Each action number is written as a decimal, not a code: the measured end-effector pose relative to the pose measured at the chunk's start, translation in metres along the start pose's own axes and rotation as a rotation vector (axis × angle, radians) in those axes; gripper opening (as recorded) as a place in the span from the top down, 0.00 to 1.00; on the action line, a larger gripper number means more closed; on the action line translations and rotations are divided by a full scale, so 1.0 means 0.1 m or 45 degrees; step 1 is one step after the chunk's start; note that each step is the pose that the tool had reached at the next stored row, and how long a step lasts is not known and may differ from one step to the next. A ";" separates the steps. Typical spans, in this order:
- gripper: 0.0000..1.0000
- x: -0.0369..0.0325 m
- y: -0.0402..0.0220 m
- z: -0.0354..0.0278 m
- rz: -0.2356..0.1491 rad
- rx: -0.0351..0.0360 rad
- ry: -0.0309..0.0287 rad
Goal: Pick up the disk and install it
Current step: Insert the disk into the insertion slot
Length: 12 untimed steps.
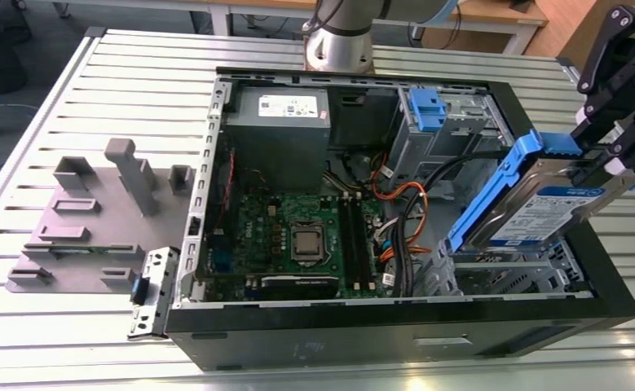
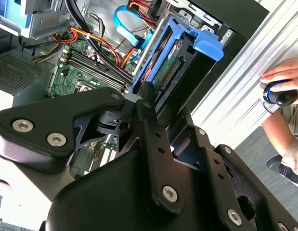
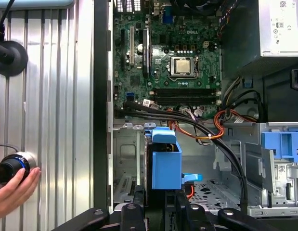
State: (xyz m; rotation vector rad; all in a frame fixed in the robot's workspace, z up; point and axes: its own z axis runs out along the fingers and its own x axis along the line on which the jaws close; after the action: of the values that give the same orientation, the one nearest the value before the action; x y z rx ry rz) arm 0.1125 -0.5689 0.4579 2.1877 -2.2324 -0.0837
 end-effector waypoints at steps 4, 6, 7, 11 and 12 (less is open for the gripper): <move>0.65 0.016 -0.001 0.018 0.000 0.0000 0.0002; 0.65 0.016 -0.002 0.021 0.000 0.0000 0.0005; 0.65 0.016 -0.002 0.025 0.000 0.0000 0.0004; 0.65 0.017 -0.003 0.043 0.000 0.0000 0.0004; 0.65 0.017 -0.003 0.043 0.000 0.0000 0.0005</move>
State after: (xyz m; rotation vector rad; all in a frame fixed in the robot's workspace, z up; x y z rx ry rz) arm 0.1126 -0.5705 0.4535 2.1875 -2.2323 -0.0832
